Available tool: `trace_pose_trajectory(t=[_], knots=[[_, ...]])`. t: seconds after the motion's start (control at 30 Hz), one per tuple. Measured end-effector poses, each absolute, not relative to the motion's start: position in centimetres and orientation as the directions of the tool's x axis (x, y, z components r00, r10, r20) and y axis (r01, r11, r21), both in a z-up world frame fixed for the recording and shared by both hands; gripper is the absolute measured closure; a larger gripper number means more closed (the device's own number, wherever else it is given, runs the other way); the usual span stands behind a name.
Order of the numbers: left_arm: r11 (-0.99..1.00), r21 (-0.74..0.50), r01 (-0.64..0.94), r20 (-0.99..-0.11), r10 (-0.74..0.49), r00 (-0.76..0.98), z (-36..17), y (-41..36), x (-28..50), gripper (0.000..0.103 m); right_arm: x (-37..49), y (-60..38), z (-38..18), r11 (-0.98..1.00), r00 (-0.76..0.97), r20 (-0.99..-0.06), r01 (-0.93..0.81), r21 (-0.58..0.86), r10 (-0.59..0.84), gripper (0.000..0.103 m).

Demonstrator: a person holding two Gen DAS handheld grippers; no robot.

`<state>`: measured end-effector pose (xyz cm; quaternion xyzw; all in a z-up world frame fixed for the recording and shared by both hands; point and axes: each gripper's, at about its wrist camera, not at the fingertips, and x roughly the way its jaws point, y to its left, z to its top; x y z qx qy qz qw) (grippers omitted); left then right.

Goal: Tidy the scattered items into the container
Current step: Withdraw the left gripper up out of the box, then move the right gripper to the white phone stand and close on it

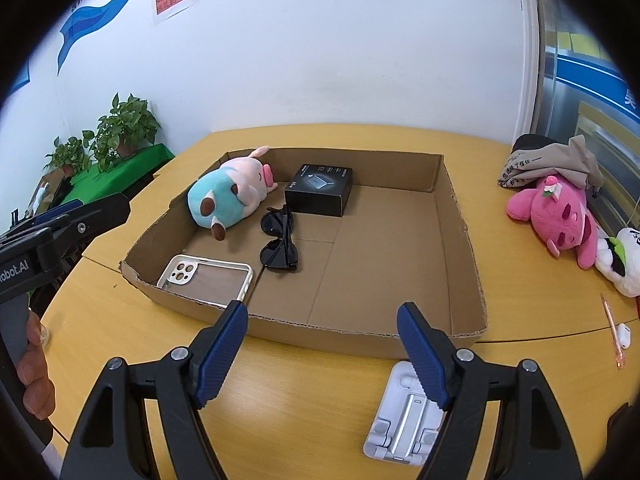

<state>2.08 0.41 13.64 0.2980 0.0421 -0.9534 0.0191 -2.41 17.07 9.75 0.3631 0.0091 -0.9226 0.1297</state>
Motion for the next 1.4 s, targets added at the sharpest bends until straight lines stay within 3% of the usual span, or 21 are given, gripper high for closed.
trace_pose_trajectory(t=[1.0, 1.2, 1.4], knots=[[-0.997, -0.067, 0.028, -0.601, 0.018, -0.799, 12.2, 1.5, 1.3, 0.0, -2.9, 17.4, 9.3, -0.965, -0.691, -0.681, 0.241, 0.1, -0.243, 0.026], [-0.995, -0.097, -0.011, -0.641, 0.071, -0.764, 10.5, 2.1, 1.1, 0.0, -2.8, 19.3, 7.3, -0.973, -0.655, -0.723, 0.199, 0.117, -0.221, 0.026], [-0.982, -0.178, -0.066, -0.714, 0.175, -0.678, 6.6, 3.5, 0.7, 0.0, -1.7, 23.7, 1.4, -0.981, -0.54, -0.818, 0.101, 0.168, -0.196, 0.026]])
